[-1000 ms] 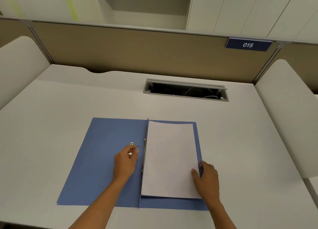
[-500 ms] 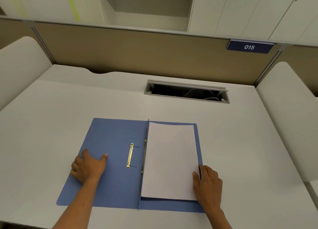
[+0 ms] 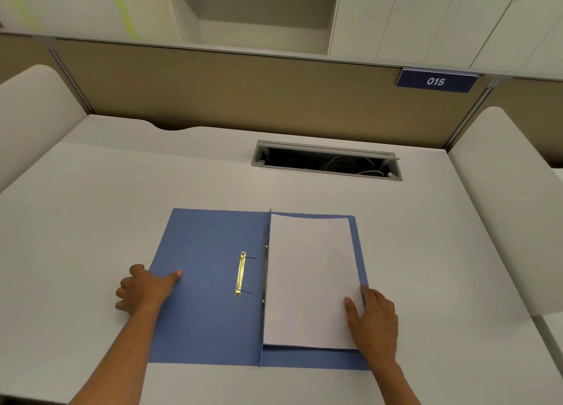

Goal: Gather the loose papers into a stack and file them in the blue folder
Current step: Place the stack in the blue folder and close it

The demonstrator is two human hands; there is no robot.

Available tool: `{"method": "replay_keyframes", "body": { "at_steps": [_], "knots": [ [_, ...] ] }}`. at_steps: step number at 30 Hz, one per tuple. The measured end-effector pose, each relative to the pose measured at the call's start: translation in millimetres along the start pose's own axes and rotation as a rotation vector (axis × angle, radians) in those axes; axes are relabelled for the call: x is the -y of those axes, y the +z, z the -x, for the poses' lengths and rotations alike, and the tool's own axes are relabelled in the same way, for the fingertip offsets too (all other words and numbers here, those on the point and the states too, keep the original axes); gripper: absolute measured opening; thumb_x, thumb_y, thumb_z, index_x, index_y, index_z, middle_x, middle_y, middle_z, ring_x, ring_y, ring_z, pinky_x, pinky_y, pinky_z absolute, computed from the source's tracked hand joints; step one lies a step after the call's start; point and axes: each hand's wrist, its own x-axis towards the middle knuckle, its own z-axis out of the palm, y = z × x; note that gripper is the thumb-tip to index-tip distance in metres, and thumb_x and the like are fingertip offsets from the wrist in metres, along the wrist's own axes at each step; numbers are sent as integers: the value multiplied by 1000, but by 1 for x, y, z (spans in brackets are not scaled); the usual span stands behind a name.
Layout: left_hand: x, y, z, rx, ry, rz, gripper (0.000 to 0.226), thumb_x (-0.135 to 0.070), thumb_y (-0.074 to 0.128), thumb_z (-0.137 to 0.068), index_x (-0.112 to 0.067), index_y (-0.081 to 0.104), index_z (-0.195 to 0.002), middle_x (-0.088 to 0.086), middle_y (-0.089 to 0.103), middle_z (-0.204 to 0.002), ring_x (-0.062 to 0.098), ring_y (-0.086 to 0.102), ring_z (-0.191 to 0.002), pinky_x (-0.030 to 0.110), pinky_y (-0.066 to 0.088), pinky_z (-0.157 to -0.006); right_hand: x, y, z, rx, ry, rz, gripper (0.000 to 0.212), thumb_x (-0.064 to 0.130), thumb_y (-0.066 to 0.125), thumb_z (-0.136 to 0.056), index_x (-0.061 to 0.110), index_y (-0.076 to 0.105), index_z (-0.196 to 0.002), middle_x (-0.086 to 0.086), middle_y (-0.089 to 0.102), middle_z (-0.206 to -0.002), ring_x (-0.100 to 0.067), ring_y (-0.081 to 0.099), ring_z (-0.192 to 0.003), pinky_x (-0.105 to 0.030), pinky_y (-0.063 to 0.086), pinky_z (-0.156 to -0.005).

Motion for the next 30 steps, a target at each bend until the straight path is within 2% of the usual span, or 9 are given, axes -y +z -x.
{"method": "replay_keyframes", "body": {
  "at_steps": [4, 7, 11, 14, 18, 21, 23, 26, 30],
  "knots": [
    [-6, 5, 4, 38, 45, 59, 73, -41, 83, -67, -9, 52, -124, 24, 54, -125, 44, 46, -116, 53, 38, -94, -15, -9, -10, 15, 61, -58, 59, 38, 62, -89, 8, 46, -138, -14, 57, -133, -35, 50, -122, -45, 42, -101],
    [-10, 1, 6, 51, 88, 103, 71, -39, 84, -66, -10, 55, -124, 21, 59, -124, 43, 52, -112, 54, 46, -91, -26, -13, -16, 35, 93, -137, 61, 37, 63, -87, 8, 46, -137, -14, 58, -132, -35, 51, -122, -47, 43, -102],
    [-30, -29, 12, 40, 166, 234, 57, -29, 81, -71, -9, 58, -119, 16, 63, -117, 39, 60, -102, 48, 51, -83, -33, -17, -18, 17, 125, -252, 54, 31, 67, -87, 6, 52, -132, -14, 61, -128, -34, 55, -116, -48, 47, -99],
    [-53, -59, 24, 57, 264, 338, 41, -22, 80, -73, -10, 61, -108, 12, 65, -102, 33, 62, -94, 43, 50, -78, -35, -18, -19, 6, 143, -318, 47, 25, 68, -86, 6, 56, -127, -13, 63, -123, -32, 58, -111, -45, 49, -96],
    [-81, -92, 52, 271, 433, 556, 27, -14, 78, -77, -10, 61, -99, 4, 59, -83, 22, 58, -75, 33, 49, -66, -35, -21, -17, -15, 118, -347, 37, 20, 68, -86, 5, 61, -119, -11, 66, -114, -23, 60, -97, -36, 48, -88],
    [-101, -105, 84, 463, 566, 706, 18, -10, 71, -83, -12, 61, -98, 2, 60, -82, 13, 62, -71, 27, 52, -56, -34, -24, -16, -26, 113, -376, 32, 15, 69, -86, 3, 63, -115, -6, 65, -103, -18, 57, -90, -30, 45, -83],
    [-111, -103, 103, 548, 635, 751, 19, -10, 71, -82, -13, 62, -98, -2, 62, -79, 8, 65, -70, 23, 53, -52, -33, -27, -15, -27, 104, -379, 26, 13, 70, -85, 6, 64, -109, -1, 62, -97, -20, 58, -87, -30, 45, -81],
    [-123, -94, 125, 614, 667, 836, 26, -22, 73, -74, -16, 63, -97, -4, 66, -77, 10, 66, -73, 25, 54, -53, -31, -30, -13, -34, 119, -412, 17, 10, 71, -83, 16, 61, -95, -3, 62, -89, -22, 59, -81, -34, 49, -80],
    [-133, -79, 145, 682, 715, 878, 42, -40, 72, -68, -18, 63, -102, 6, 64, -90, 17, 65, -82, 27, 54, -58, -35, -32, -12, -35, 170, -453, 17, 11, 71, -84, 8, 65, -100, -4, 64, -92, -21, 59, -82, -33, 48, -83]
  ]
}}
